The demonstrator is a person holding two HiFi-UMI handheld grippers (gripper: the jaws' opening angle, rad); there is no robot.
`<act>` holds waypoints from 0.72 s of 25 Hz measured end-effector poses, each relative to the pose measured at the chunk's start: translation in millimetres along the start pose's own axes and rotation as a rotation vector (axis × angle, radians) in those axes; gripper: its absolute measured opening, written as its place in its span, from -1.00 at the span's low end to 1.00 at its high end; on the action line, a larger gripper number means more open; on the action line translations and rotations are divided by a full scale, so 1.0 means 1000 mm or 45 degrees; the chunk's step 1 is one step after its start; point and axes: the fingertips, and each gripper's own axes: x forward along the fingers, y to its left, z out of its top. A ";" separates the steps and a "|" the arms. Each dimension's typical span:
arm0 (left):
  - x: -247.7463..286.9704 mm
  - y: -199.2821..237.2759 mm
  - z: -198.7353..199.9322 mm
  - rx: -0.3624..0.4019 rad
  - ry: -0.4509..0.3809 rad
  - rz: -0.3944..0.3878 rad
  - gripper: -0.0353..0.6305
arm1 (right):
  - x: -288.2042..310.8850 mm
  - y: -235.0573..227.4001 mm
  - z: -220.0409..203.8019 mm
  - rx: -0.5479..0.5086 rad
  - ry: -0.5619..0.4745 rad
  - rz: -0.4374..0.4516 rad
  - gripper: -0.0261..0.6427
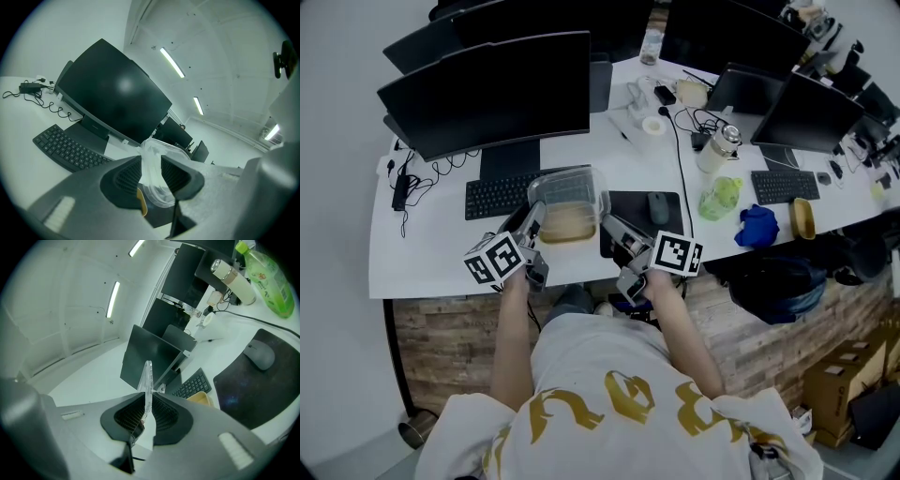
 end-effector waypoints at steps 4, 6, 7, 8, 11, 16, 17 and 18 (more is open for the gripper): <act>0.001 -0.002 -0.001 0.000 -0.001 0.002 -0.53 | -0.003 0.001 0.002 -0.001 0.004 0.007 -0.75; 0.001 -0.003 -0.001 -0.001 -0.001 0.002 -0.53 | -0.003 0.001 0.002 0.000 0.006 0.009 -0.75; 0.001 -0.003 -0.002 -0.002 0.001 0.001 -0.53 | -0.004 0.000 0.001 -0.001 0.008 0.008 -0.75; 0.001 -0.002 -0.003 -0.003 0.003 0.002 -0.53 | -0.004 0.000 0.000 0.000 0.010 0.008 -0.75; -0.001 -0.001 -0.006 -0.007 0.006 0.010 -0.53 | -0.005 -0.001 -0.004 0.005 0.026 0.014 -0.75; -0.001 -0.002 -0.007 -0.011 0.009 0.010 -0.53 | -0.006 -0.001 -0.004 0.005 0.035 0.018 -0.75; -0.001 -0.003 -0.007 -0.013 0.009 0.008 -0.53 | -0.006 -0.001 -0.005 0.005 0.038 0.018 -0.75; -0.001 -0.002 -0.007 -0.014 0.010 0.008 -0.53 | -0.006 -0.001 -0.005 0.007 0.042 0.019 -0.75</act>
